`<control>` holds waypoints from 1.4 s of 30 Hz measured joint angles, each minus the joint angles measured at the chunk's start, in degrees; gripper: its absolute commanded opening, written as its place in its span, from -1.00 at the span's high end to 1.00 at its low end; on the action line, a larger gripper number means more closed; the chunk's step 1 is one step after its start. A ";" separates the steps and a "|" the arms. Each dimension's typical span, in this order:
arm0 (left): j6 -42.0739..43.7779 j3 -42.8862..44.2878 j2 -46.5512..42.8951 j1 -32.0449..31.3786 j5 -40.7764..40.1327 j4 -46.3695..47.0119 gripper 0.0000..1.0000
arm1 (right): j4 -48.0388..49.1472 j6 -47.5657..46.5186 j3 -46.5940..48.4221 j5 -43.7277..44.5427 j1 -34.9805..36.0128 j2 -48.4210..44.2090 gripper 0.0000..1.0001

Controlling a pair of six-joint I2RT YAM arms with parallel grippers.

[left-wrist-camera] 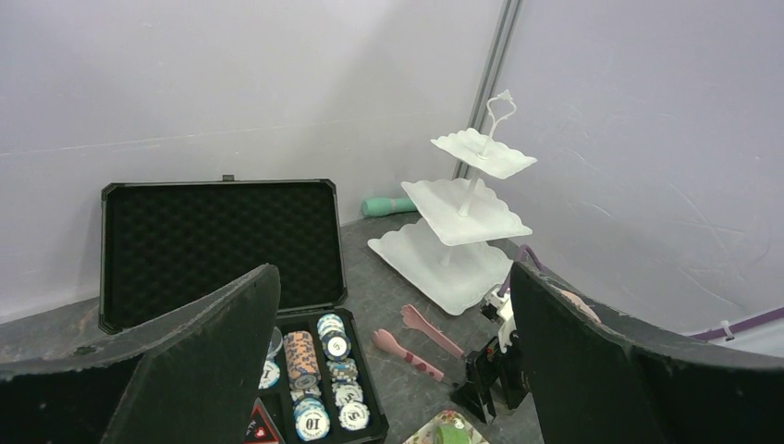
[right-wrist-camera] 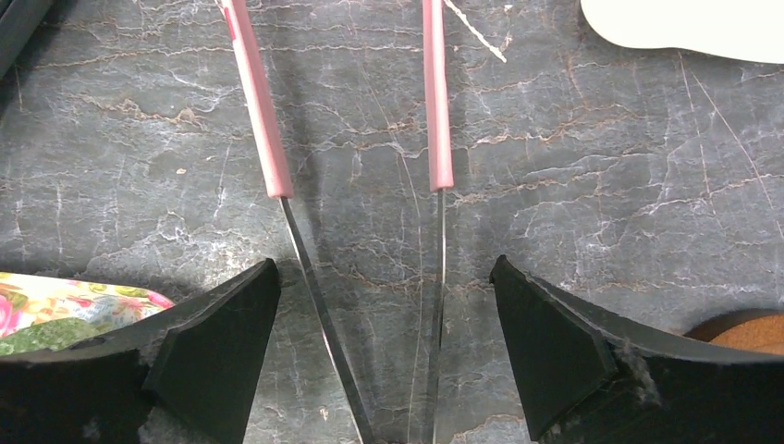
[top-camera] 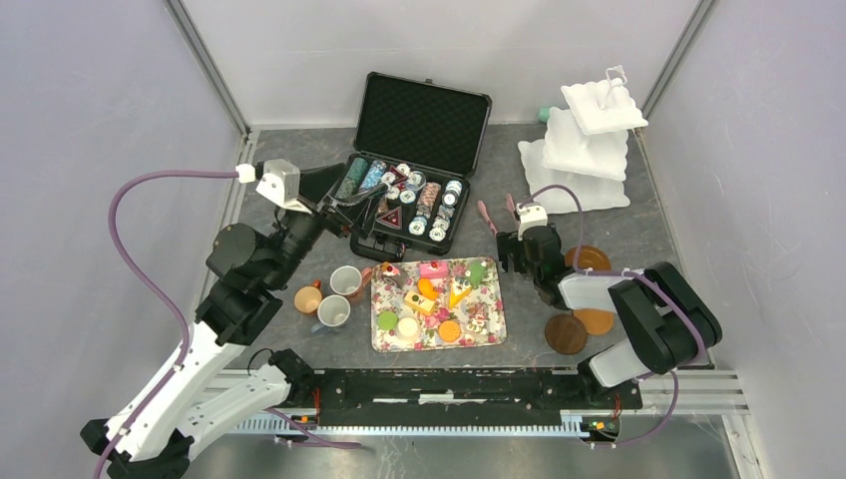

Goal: Serve the afternoon tea

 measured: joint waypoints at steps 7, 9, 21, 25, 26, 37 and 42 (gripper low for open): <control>-0.02 0.00 -0.09 0.00 0.00 0.02 -1.00 | 0.04 -0.09 0.11 -1.03 0.09 0.15 -0.49; -0.02 0.00 -0.09 0.00 0.00 0.02 -1.00 | 0.04 -0.22 0.11 -1.44 0.11 0.13 -0.40; -0.02 0.00 0.09 0.00 0.00 0.02 -1.00 | -4.85 -2.49 0.11 -2.38 0.13 -3.52 -0.32; -0.02 0.00 0.15 0.26 0.07 0.02 -1.00 | -4.74 -3.15 0.11 -2.36 0.04 -4.24 -0.69; -0.02 0.00 0.17 0.26 0.09 0.02 -1.00 | -4.72 -3.13 0.11 -2.36 0.00 -3.93 -0.71; -0.02 0.00 0.42 0.50 0.24 0.02 -1.00 | 2.03 -2.10 3.02 -3.78 -0.09 3.98 -0.36; -0.02 0.00 0.42 0.50 0.31 0.02 -1.00 | 2.36 -1.97 3.17 -4.57 -0.09 4.26 -0.19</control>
